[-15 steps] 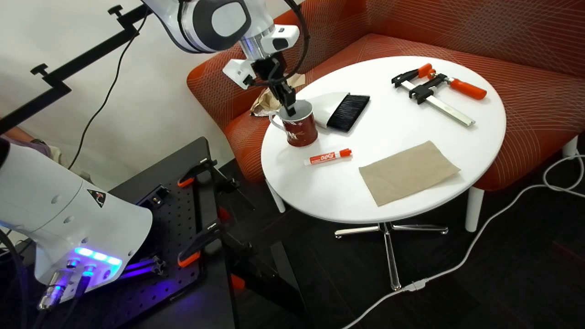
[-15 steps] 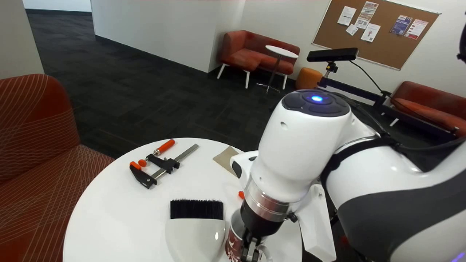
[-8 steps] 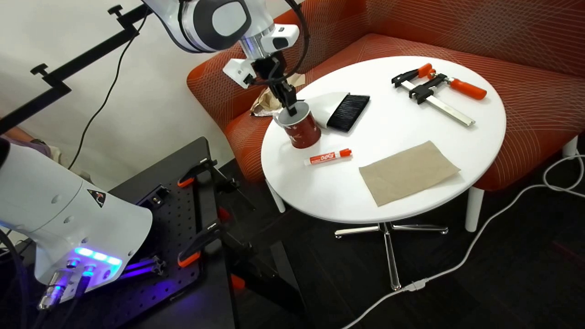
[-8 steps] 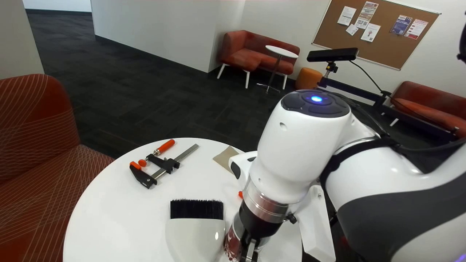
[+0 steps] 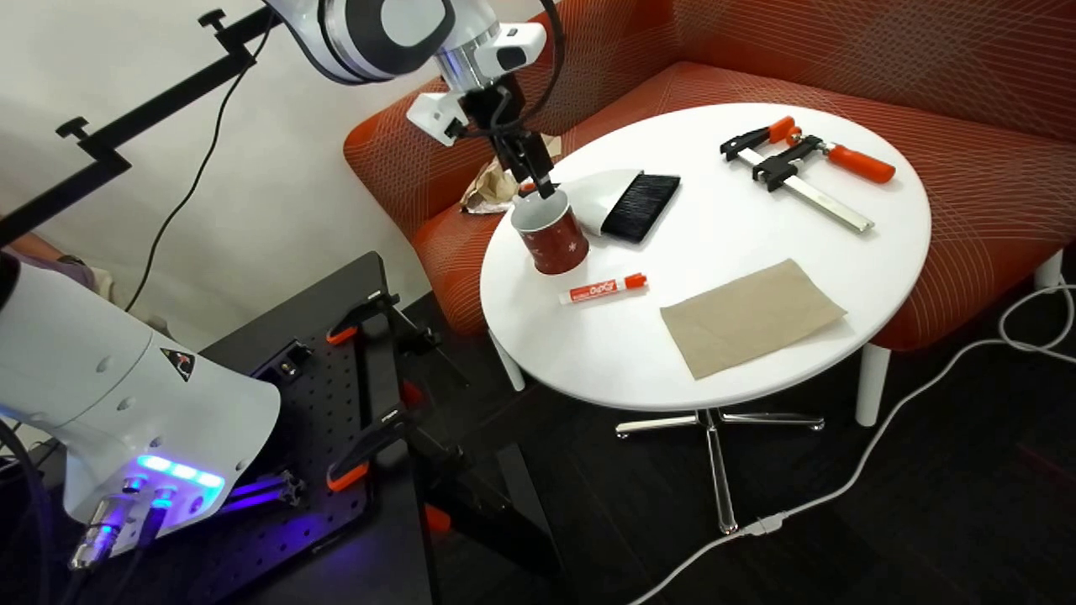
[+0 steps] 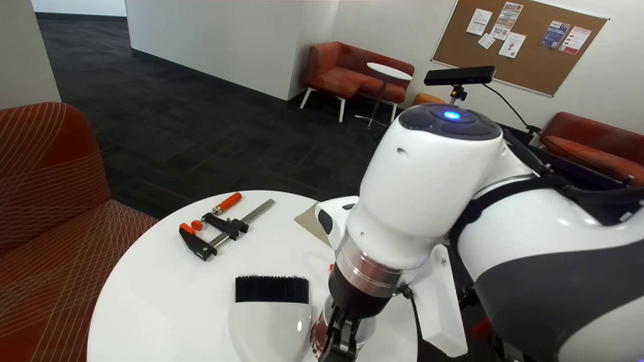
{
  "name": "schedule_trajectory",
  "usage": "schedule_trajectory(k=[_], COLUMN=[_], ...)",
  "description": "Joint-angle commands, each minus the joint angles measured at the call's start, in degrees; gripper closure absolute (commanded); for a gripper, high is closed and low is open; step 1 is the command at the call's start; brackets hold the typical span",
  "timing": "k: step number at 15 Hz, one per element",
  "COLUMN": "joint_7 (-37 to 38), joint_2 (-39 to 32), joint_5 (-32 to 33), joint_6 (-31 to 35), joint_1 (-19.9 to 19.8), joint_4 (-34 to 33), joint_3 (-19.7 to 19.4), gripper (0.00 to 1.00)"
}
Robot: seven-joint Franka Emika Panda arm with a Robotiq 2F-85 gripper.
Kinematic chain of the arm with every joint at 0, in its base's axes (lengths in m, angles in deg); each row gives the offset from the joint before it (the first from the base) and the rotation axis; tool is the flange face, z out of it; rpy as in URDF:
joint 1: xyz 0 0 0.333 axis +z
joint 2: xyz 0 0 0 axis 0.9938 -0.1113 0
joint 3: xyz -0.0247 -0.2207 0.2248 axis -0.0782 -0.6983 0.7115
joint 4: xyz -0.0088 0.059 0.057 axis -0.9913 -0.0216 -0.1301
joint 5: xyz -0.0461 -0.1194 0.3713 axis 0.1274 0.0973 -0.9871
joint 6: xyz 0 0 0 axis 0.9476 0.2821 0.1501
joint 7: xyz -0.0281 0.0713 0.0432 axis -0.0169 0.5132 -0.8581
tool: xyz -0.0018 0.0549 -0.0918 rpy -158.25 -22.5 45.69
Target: Place the red marker inside the maroon mug, take the marker out of the mug then move the mug to the left
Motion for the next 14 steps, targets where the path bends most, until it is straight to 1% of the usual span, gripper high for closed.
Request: schedule_trajectory(k=[1,4,8,10,11,14], joint_7=[2.7,3.8,6.9,6.7,6.0,6.0], joint_2=[7.4,11.7,16.0,17.1,14.0,15.1], joint_5=[2.1,3.2,6.6,7.0,6.5,6.6], joint_6=[-0.9,-1.0,-1.2,-1.7,-0.4,-0.5], joint_1=[1.5,1.2,0.3,-0.7,-1.4,-1.8], joint_4=[4.4,6.5,8.3,8.6,6.7,7.3], joint_3=[-1.7,-2.1,-2.1,-1.0,-0.2,0.0], gripper=[0.0,0.0,0.0,0.0,0.0,0.0])
